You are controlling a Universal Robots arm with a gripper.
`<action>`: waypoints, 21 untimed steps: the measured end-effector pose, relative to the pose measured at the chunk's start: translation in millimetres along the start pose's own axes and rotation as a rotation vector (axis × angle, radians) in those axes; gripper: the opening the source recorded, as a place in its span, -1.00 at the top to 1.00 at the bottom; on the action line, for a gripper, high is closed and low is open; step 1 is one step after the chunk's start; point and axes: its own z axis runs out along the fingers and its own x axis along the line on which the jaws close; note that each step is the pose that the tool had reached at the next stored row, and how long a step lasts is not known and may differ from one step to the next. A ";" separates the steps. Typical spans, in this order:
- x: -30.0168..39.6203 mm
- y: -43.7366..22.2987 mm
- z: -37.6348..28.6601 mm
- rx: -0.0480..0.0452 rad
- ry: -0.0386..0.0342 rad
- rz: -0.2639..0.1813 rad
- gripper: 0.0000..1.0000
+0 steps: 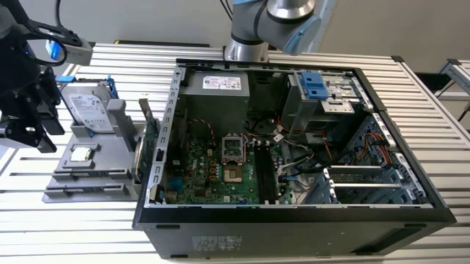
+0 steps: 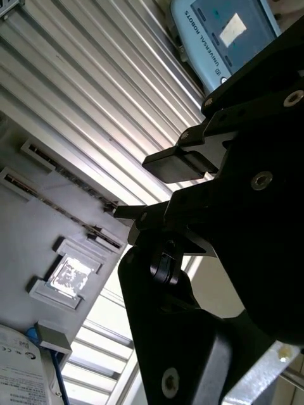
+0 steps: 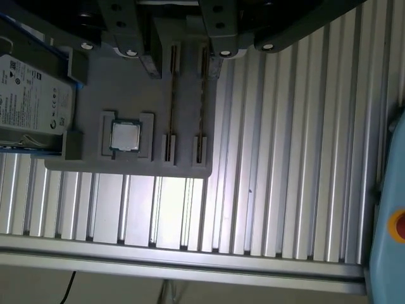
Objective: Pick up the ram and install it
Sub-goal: 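Pick up the ram and move it above insertion slot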
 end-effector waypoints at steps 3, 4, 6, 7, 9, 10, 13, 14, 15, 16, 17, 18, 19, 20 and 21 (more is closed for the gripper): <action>0.0 0.0 1.0 -0.0001 0.0005 0.000 1.00; 0.0 0.0 1.3 -0.0001 0.0007 0.000 1.00; 0.0 0.0 2.1 -0.0001 0.0011 0.000 1.00; 0.0 0.0 2.4 -0.0001 0.0013 0.000 1.00; 0.0 0.0 3.0 -0.0002 0.0016 0.000 1.00; 0.0 0.0 3.4 -0.0001 0.0019 0.000 1.00; -0.1 0.0 4.3 -0.0002 0.0024 0.000 1.00; -0.1 0.0 4.7 -0.0002 0.0026 0.000 1.00; -0.1 0.1 5.0 -0.0003 0.0028 0.000 1.00; 0.0 0.0 5.3 -0.0003 0.0030 0.000 1.00; -0.1 0.0 5.7 -0.0002 0.0030 0.000 1.00; -0.1 0.1 6.0 -0.0003 0.0033 0.000 1.00; -0.1 0.0 6.4 -0.0003 0.0036 0.000 1.00; -0.1 0.1 6.7 -0.0003 0.0038 0.000 1.00; -0.1 0.1 7.0 -0.0003 0.0040 0.000 1.00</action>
